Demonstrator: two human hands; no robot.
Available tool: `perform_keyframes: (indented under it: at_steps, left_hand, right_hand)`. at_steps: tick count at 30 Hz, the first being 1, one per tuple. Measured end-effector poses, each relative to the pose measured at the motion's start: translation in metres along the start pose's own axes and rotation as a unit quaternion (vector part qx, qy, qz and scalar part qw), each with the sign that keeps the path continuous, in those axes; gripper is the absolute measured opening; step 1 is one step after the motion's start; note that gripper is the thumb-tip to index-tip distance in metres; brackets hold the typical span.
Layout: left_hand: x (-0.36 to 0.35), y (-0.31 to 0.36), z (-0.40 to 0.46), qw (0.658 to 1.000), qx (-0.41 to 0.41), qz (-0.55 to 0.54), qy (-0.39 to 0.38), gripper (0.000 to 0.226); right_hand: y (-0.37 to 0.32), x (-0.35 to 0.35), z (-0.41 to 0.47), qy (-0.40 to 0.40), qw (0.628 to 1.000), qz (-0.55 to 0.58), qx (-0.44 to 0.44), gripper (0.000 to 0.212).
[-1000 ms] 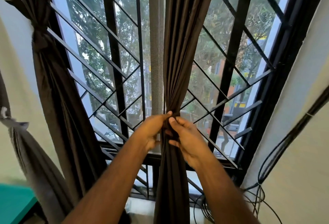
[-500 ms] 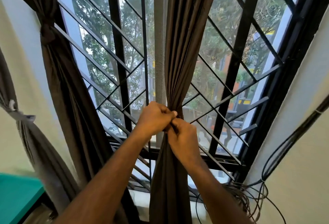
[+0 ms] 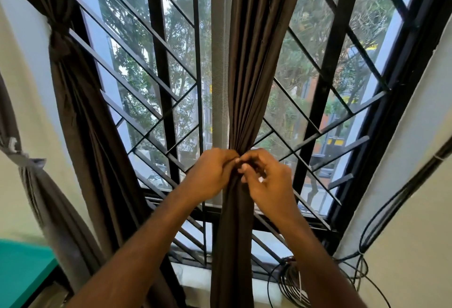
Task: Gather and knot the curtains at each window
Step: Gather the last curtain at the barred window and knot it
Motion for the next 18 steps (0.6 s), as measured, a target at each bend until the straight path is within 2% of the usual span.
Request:
perform_keyframes:
  at_steps: [3, 5, 8, 12, 15, 18]
  left_hand:
    - [0.0, 0.014, -0.012, 0.997, -0.035, -0.049, 0.045, 0.031]
    - [-0.003, 0.019, -0.017, 0.995, -0.054, -0.047, 0.067, 0.032]
    - [-0.003, 0.006, -0.012, 0.993, -0.015, -0.045, 0.107, 0.036]
    - [0.001, -0.009, -0.007, 0.99, 0.046, -0.071, 0.115, 0.038]
    - [0.001, -0.006, -0.004, 0.993, 0.035, -0.046, 0.103, 0.032]
    - [0.002, -0.003, 0.001, 0.996, 0.001, 0.005, 0.088, 0.031]
  right_hand:
    - [0.01, 0.012, 0.012, 0.105, 0.987, 0.077, -0.093, 0.021]
    - [0.01, 0.011, 0.016, 0.132, 0.983, 0.08, -0.097, 0.017]
    - [0.004, 0.011, 0.017, 0.108, 0.991, 0.063, -0.046, 0.023]
    - [-0.005, 0.004, 0.009, 0.047, 0.992, -0.051, 0.102, 0.03]
    - [-0.009, -0.005, 0.001, 0.048, 0.976, -0.129, 0.17, 0.031]
    - [-0.005, -0.011, 0.002, 0.046, 0.97, -0.166, 0.17, 0.034]
Point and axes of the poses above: each hand's wrist, its own z-axis towards the middle knuckle, its own x-axis out of the back of the hand, y = z × x, the point moved 8 cm from there along z, towards the middle knuckle, and after that the axes turned 7 degrees about y, right-handed, at the moved point
